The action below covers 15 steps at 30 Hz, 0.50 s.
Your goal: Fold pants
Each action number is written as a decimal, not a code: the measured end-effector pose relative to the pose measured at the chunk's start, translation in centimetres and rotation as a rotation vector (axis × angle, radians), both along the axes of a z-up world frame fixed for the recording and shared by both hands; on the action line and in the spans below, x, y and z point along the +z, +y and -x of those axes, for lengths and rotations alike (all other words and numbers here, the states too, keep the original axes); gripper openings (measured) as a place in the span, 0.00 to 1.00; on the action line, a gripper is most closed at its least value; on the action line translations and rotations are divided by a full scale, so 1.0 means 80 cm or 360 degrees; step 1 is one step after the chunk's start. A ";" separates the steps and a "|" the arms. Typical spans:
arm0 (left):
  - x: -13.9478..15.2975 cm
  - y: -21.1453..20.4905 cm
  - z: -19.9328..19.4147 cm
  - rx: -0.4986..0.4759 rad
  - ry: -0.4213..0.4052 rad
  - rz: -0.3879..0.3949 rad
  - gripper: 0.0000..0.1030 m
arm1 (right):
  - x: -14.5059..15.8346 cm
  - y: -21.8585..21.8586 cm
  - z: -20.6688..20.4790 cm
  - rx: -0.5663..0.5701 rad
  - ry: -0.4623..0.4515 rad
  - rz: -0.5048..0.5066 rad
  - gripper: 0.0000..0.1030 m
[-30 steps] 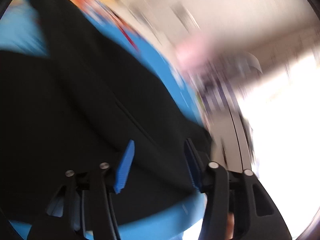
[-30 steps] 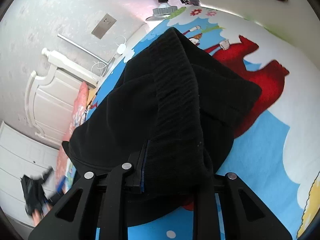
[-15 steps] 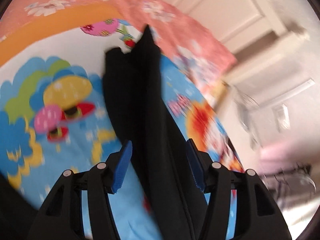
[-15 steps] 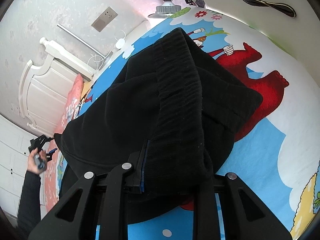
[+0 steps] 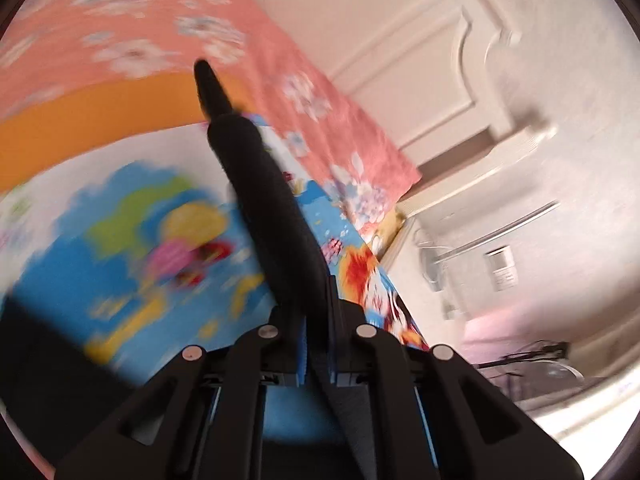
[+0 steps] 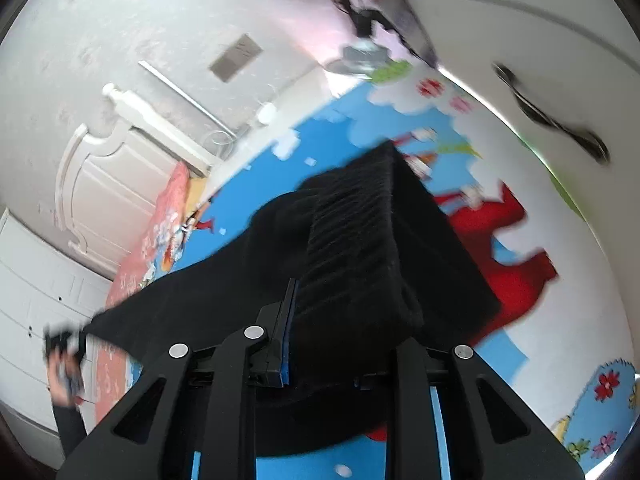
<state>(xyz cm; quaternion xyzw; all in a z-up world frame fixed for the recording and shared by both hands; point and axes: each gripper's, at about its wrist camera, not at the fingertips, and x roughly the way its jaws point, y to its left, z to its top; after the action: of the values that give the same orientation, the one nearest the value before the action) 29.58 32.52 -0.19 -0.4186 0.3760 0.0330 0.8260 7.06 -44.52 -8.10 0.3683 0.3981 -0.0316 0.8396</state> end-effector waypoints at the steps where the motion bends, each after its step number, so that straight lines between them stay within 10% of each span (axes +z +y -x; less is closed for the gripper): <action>1: -0.014 0.013 0.056 0.0043 0.0015 0.0030 0.07 | -0.007 -0.003 0.003 0.0002 0.0024 0.0006 0.20; 8: -0.156 0.030 0.233 0.0086 0.0214 0.0135 0.08 | -0.044 0.009 0.006 0.0099 0.0173 0.0137 0.28; 10: -0.164 0.035 0.241 0.0088 0.0135 0.0188 0.18 | -0.040 0.011 0.002 0.0117 0.0162 0.0151 0.35; 12: -0.163 0.043 0.243 0.0100 0.0058 0.0246 0.50 | -0.036 0.011 0.003 0.0115 0.0102 0.0116 0.55; 15: -0.157 0.065 0.236 0.0143 0.0006 0.0291 0.50 | -0.038 0.014 0.000 0.0098 0.0089 0.0124 0.45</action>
<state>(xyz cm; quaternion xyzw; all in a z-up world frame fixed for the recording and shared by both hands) 10.74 37.73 -12.74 -0.5087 0.3599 0.0362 0.7813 7.06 -43.38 -11.15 0.3219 0.4309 -0.0314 0.8424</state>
